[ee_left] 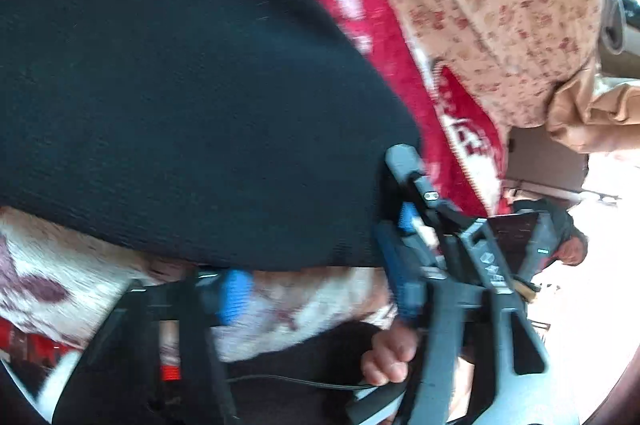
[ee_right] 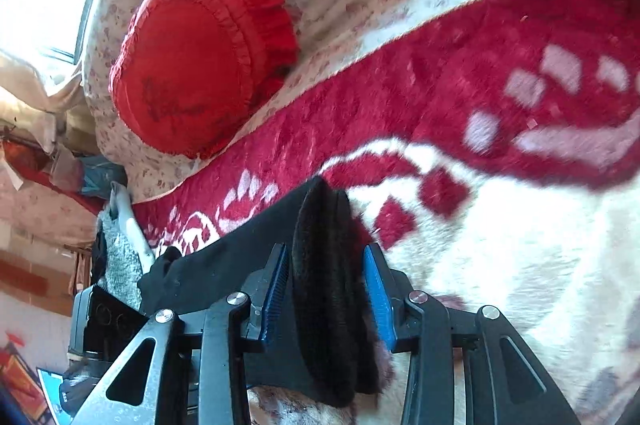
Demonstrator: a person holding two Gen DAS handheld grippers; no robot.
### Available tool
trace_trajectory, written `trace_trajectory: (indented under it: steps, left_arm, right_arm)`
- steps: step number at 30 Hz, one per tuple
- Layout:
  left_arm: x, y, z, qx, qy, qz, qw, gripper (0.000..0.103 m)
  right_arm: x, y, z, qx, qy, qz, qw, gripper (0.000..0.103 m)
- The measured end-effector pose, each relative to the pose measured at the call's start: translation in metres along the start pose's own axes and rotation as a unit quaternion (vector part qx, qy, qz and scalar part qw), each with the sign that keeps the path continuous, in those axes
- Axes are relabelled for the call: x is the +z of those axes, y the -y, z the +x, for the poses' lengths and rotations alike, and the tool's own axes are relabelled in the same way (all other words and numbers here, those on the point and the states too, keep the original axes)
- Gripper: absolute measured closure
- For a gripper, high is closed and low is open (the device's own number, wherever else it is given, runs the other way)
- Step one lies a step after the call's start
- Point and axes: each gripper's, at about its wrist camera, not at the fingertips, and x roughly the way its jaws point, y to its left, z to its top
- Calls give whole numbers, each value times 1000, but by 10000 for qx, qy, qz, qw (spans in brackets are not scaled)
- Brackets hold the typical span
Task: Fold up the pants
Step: 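Grasp the pants cuff end with the right gripper and lift it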
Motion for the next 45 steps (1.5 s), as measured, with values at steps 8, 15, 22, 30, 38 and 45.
trace_trajectory:
  steps: [8, 15, 22, 30, 38, 45]
  left_arm:
    - [-5, -11, -25, -159, -83, 313, 9993, 86]
    - [-17, -8, -93, -327, 237, 914, 9950, 86]
    - [8, -69, -184, 327, 1361, 957, 9855, 86]
    - [43, -136, -215, 314, 1835, 411, 9817, 49]
    - [45, -112, -193, 178, 1612, 722, 9841, 39]
    - [44, -83, -152, 1040, 1448, 1263, 9758, 62]
  right_arm:
    - [-6, -30, -22, -11, 379, -533, 9979, 91]
    - [-15, -120, -51, 326, 710, -1336, 9880, 92]
    - [-32, -211, -1, 802, 347, -1953, 9768, 92]
    - [-62, -230, 147, 1169, -1164, -1229, 9786, 84]
    - [-53, -212, 89, 1067, -448, -1437, 9828, 80]
    - [-61, -167, 88, 526, -465, -1241, 9898, 80]
